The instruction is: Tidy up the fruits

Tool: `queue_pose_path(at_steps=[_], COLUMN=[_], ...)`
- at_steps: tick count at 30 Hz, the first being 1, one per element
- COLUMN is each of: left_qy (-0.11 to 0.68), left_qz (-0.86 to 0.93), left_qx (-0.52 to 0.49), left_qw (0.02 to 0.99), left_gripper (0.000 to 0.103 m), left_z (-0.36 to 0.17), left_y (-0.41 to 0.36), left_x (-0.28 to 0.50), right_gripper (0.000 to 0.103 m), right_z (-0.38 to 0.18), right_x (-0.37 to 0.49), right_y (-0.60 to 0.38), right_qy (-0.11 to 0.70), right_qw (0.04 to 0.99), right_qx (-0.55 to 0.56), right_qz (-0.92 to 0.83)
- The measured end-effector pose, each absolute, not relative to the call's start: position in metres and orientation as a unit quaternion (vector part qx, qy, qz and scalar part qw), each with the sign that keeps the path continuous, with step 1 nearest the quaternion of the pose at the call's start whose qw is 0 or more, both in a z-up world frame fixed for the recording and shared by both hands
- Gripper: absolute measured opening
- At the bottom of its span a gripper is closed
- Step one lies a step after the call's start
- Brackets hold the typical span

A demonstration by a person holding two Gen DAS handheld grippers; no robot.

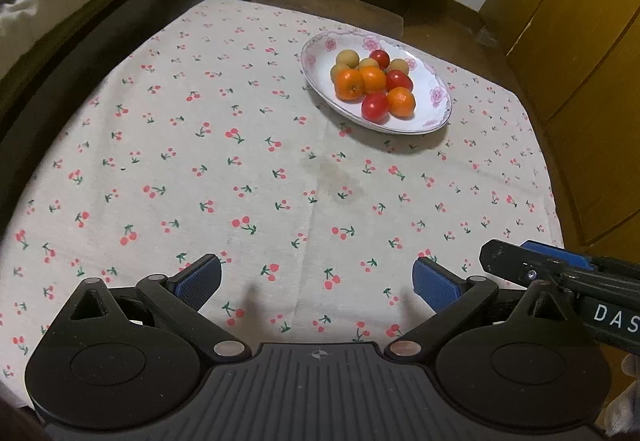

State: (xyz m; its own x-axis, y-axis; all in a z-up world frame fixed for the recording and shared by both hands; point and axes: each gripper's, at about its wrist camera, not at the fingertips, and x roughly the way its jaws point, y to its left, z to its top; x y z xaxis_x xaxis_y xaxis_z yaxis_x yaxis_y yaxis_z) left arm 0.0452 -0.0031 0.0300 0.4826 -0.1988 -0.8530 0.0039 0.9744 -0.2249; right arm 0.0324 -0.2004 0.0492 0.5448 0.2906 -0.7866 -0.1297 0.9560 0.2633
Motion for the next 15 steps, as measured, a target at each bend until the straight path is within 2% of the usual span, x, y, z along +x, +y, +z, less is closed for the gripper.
queue_pose_path(at_steps=[3, 7, 11, 15], left_qy=[0.509, 0.526, 0.513, 0.502], left_qz=[-0.059, -0.074, -0.06, -0.044], left_qx=[-0.1, -0.134, -0.097, -0.08], left_qw=[0.853, 0.837, 0.851, 0.86], left_gripper=[0.102, 0.092, 0.094, 0.101], left_z=[0.0298, 0.0238, 0.0264, 0.028], left_y=[-0.0028, -0.0013, -0.0078, -0.007], left_x=[0.0462, 0.0471, 0.045, 0.0443], right_gripper=[0.047, 0.047, 0.047, 0.049], right_z=[0.0491, 0.0481, 0.045, 0.0457], right_x=[0.033, 0.0335, 0.0337, 0.0338], right_y=[-0.1996, -0.1979, -0.1956, -0.1955], right_qy=[0.461, 0.463, 0.468, 0.466], right_qw=[0.874, 0.874, 0.872, 0.873], right_qx=[0.088, 0.084, 0.078, 0.079], right_qz=[0.122, 0.121, 0.12, 0.12])
